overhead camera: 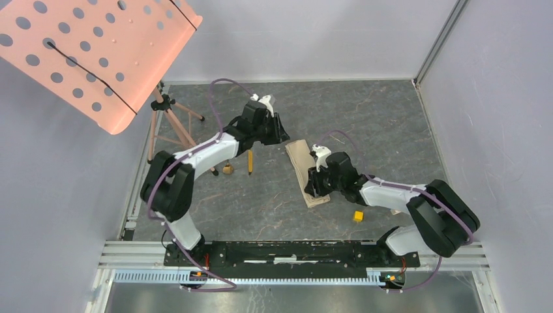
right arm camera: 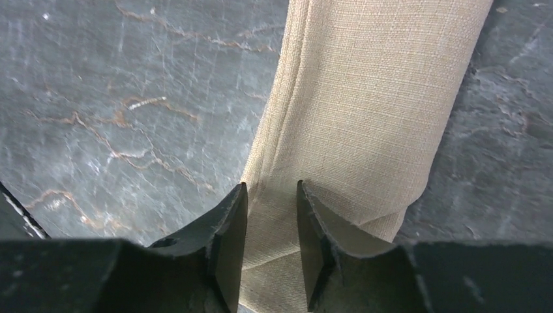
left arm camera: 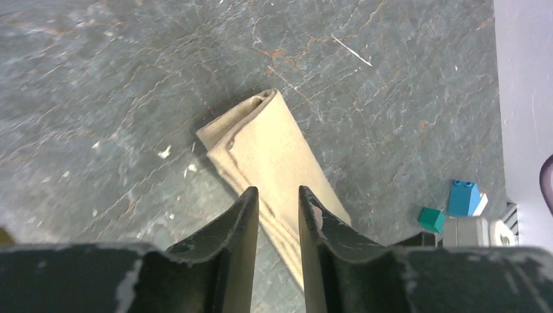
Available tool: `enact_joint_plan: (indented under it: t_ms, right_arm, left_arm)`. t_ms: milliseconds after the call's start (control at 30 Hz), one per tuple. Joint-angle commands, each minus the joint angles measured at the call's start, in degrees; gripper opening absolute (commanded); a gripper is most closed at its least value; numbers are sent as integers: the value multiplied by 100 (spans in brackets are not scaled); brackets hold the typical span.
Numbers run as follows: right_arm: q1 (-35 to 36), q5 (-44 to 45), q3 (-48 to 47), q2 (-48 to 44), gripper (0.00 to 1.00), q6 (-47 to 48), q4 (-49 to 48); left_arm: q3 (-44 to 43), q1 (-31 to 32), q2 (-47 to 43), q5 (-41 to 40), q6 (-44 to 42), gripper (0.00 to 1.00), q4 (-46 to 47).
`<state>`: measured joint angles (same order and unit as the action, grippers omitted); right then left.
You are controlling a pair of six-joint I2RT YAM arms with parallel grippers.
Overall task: Fold the napkin into a case and place the utensils inside
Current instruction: Smooth out the smaller rectangle-folded napkin at the center of the board, then grasp the top corner of the smaller rectangle folded napkin from the folded napkin.
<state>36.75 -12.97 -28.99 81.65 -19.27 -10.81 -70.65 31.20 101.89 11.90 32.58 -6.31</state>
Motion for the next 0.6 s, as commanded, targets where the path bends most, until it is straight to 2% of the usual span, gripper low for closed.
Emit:
enact_joint_plan:
  t_ms: [0, 133, 300, 467, 567]
  right_arm:
    - [-5, 74, -314, -325, 43, 564, 913]
    - [-5, 75, -902, -322, 56, 682, 901]
    - [70, 968, -1833, 387, 66, 621, 676]
    - [304, 1980, -2751, 1277, 68, 422, 571]
    - [490, 2496, -3293, 1796, 64, 403, 697]
  left_arm:
    - [911, -37, -877, -565, -76, 39, 609]
    - [1617, -98, -1416, -1003, 104, 51, 1140]
    - [2097, -212, -1817, -1525, 80, 59, 1383]
    - [2461, -466, -2145, -1676, 155, 62, 1556]
    - [2638, -580, -2295, -1658, 215, 64, 1714]
